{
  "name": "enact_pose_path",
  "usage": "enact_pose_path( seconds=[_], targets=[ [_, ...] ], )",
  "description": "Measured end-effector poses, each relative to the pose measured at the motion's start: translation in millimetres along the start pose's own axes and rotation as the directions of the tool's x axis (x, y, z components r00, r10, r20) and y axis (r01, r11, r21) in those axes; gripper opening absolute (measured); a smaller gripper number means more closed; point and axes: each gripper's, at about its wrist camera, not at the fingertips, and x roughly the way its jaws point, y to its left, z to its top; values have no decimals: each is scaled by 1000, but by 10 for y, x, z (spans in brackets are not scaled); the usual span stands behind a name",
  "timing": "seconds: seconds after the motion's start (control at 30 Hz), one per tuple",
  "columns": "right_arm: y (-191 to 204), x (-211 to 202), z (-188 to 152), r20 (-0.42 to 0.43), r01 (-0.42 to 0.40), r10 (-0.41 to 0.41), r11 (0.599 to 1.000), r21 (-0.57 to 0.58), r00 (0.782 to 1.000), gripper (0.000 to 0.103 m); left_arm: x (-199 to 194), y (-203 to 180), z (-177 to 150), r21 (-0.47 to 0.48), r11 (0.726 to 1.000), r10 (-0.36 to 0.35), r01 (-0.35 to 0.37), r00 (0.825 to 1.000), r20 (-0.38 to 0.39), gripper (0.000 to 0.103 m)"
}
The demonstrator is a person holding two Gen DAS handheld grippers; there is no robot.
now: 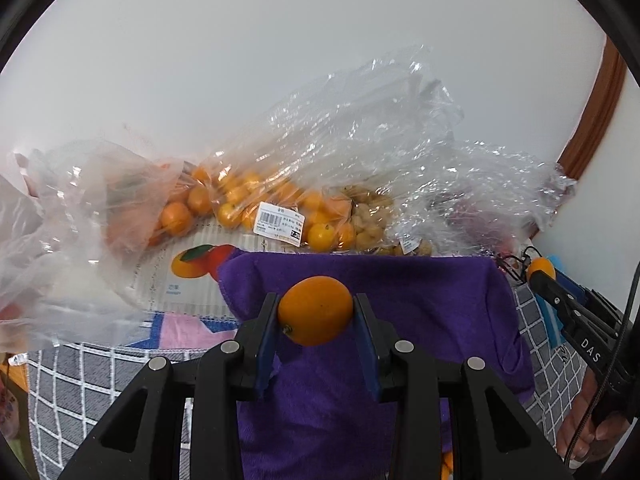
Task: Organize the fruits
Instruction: 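Carry the tangerines in both tools up over the purple towel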
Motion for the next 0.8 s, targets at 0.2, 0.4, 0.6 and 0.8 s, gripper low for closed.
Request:
enact_pose_path(
  seconds=[0.2, 0.4, 0.6, 0.8],
  targets=[
    [-1, 347, -102, -45, -29, 29, 1000, -3, 999, 34, 284, -42, -15, 8, 1000, 0, 0, 999, -41, 34],
    [38, 655, -173, -106, -47, 46, 999, -12, 993, 34, 558, -58, -32, 11, 1000, 6, -5, 996, -84, 34],
    [31, 863, -271, -158, -47, 45, 999, -8, 986, 34, 705, -65, -72, 21, 1000, 17, -15, 994, -106, 34],
    [-9, 1000, -328, -195, -42, 44, 999, 12, 980, 34, 850, -66, -116, 24, 1000, 22, -19, 990, -139, 34]
  ],
)
